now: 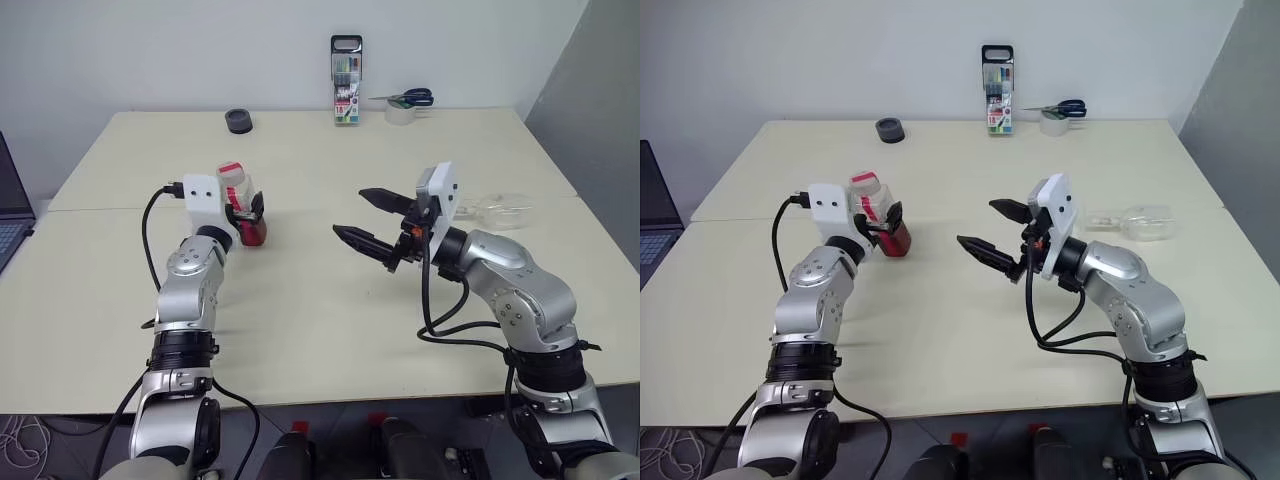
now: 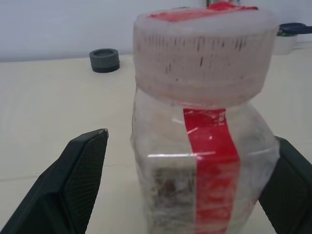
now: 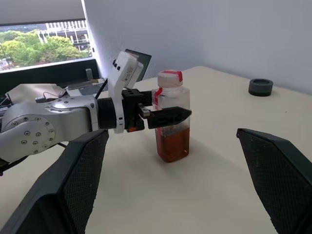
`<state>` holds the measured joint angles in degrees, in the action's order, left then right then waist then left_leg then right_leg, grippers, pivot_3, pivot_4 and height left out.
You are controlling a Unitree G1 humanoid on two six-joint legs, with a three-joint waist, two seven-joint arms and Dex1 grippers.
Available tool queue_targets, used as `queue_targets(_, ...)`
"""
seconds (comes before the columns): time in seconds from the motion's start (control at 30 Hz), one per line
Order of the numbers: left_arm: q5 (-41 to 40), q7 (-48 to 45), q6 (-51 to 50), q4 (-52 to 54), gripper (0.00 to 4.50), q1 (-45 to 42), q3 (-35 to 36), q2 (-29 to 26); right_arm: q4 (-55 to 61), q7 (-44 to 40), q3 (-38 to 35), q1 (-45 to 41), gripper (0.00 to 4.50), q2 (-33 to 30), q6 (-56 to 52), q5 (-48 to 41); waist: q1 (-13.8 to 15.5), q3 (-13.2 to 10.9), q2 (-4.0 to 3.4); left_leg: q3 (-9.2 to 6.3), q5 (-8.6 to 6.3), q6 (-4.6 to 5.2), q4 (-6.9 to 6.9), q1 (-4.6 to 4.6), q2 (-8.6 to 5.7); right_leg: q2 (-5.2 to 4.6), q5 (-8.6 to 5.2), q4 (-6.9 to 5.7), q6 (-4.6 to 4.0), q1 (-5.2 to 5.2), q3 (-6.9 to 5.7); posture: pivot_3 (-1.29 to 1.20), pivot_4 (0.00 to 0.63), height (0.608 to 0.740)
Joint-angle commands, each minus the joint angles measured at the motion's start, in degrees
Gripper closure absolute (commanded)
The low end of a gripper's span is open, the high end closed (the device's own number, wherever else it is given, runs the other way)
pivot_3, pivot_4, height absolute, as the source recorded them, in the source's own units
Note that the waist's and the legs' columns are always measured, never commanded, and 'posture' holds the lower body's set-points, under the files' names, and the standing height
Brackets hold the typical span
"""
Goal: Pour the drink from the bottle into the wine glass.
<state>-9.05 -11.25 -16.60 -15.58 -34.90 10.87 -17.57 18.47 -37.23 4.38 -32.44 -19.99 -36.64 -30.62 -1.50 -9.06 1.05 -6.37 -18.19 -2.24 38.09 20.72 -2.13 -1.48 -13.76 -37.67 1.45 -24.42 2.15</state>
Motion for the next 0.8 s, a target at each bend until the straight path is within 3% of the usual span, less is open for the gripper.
queue_targets(0.03,0.2,-0.2,2.0,0.1,0.04,-1.8,-0.2,-0.3,2.5,0.3,-1.2,-1.2,0.0,0.1,0.4,-1.1,0.0,0.0,0.0,0.0,0.0,0.0,0.0,0.0,0.0,0.0,0.0,0.0,0.0,0.0,0.0,0.0,0.15,0.74)
queue_targets(0.8,-1.5,-2.4,3.7,-0.4,0.04,-2.3,1.2,-0.8,2.8,1.6,-1.5,-0.7,0.0,1.0,0.4,-1.6,0.0,0.0,0.0,0.0,0.0,0.0,0.01,0.04,-0.02,-0.02,0.0,-0.05,0.0,-0.07,0.0,0.0,0.15,0.74)
